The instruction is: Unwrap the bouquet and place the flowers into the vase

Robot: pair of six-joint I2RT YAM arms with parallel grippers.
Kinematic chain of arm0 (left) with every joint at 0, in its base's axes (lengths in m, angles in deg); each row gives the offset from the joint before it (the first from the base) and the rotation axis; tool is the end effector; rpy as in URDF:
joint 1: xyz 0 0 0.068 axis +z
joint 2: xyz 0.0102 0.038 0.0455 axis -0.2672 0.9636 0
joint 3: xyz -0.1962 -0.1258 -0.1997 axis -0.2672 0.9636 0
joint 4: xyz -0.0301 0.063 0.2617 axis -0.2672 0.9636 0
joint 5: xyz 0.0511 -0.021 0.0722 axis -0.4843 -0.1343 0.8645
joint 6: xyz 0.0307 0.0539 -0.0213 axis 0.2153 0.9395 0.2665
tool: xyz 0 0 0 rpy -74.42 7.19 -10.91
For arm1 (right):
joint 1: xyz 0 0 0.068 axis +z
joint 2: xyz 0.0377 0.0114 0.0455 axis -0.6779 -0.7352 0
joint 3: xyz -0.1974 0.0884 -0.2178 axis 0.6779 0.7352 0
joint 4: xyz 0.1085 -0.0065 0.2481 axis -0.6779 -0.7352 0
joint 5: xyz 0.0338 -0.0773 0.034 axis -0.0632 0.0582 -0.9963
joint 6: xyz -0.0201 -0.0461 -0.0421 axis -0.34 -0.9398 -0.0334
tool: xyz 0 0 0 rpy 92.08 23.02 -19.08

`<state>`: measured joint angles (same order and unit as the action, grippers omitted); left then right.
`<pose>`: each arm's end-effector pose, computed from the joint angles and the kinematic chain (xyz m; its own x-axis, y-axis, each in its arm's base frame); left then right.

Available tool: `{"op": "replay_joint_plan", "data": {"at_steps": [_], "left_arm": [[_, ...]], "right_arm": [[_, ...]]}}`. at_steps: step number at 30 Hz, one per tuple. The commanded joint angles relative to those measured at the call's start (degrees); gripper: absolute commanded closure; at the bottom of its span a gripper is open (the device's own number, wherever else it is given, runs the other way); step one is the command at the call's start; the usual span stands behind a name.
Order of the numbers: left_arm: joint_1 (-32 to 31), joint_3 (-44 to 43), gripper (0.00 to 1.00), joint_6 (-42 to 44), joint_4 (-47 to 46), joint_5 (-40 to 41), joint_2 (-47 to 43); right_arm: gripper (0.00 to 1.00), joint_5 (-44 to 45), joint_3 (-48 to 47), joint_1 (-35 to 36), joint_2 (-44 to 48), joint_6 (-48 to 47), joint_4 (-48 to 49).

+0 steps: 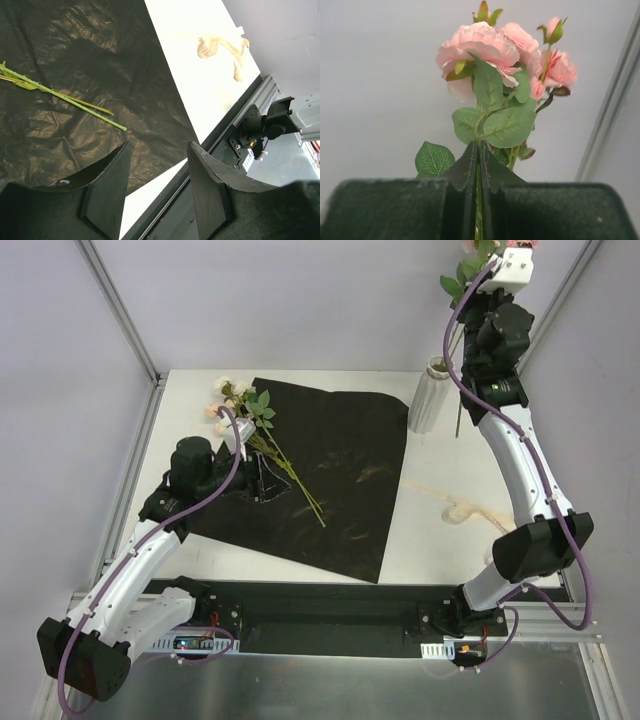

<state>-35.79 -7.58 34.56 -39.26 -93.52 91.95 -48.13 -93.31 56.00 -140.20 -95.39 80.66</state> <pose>0.1765 -0.0972 0.3507 -0.5243 -0.1274 -0.8419 0.6619 0.5610 -0.4971 0.3779 0.0722 0.5794 0.4051 -0.2975 -0.8645 0.2447 0.9464 -0.2110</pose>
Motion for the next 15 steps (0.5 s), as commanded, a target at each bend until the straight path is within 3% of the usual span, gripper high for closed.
{"op": "replay_joint_plan", "data": {"at_steps": [1,5,10,15], "left_arm": [[-0.27,-3.57,0.53,-2.86,-1.91,-1.45,1.96],[-0.27,-5.23,0.48,-8.13,-9.10,-8.37,5.21],[-0.54,-9.28,0.37,-21.89,-31.40,-15.85,13.73],[-4.75,-16.46,0.31,-34.14,-47.77,-18.42,25.07]], "right_arm": [[0.99,-8.01,6.06,0.21,8.82,7.78,5.14],[0.99,-12.49,10.28,0.21,12.34,11.91,6.63],[0.99,-17.59,15.03,0.30,17.61,21.13,6.89],[0.99,-22.78,22.50,2.31,22.80,31.51,10.23]]}}
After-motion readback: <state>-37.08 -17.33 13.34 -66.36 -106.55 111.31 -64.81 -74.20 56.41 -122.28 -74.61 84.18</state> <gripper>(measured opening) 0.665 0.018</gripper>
